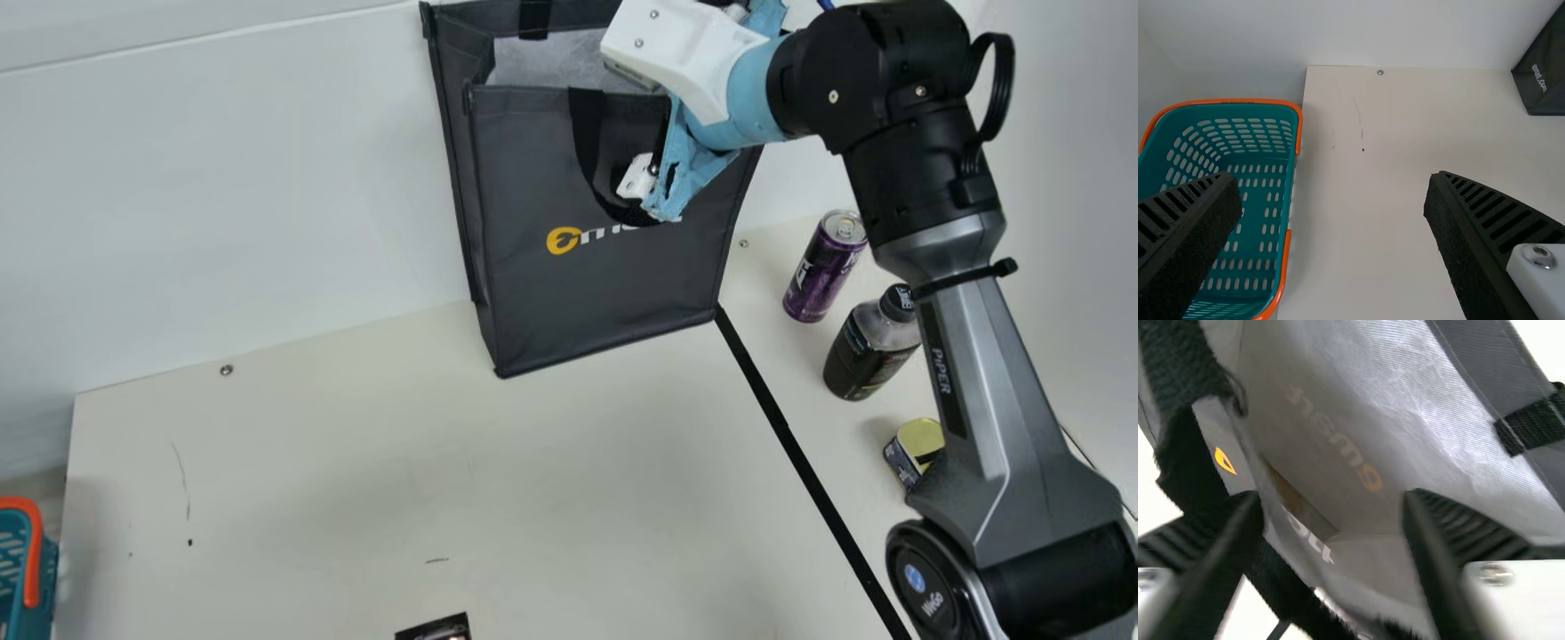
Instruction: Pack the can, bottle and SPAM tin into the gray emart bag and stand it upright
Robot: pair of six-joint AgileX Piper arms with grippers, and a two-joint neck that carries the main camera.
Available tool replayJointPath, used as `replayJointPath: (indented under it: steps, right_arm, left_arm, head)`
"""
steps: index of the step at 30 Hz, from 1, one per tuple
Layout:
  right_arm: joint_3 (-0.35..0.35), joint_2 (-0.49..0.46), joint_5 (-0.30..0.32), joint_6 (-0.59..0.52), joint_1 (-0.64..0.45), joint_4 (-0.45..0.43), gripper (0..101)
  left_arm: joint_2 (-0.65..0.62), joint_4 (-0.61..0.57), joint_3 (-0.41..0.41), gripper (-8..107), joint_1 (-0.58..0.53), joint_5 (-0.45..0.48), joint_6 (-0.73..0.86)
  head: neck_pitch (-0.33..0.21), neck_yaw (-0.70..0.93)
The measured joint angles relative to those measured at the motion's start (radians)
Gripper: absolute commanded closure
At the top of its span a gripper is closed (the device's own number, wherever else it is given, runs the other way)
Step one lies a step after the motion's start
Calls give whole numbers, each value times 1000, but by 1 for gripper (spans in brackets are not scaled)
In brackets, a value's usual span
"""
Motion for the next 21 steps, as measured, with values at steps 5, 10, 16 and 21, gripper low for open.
replayJointPath:
  steps: [5,10,16,21]
  right_arm:
    - [-3,10,2,-12,-5,9,93]
    - [-13,21,2,-24,-10,26,101]
    - [-33,27,2,-50,-18,45,101]
    - [-49,32,2,-66,-22,62,101]
  left_arm:
    - [0,0,0,9,0,0,0]
    - [0,0,0,9,0,0,0]
    - [0,0,0,9,0,0,0]
    - [0,0,0,9,0,0,0]
  head:
    - [0,0]
    - [0,0]
    - [2,0]
    - [0,0]
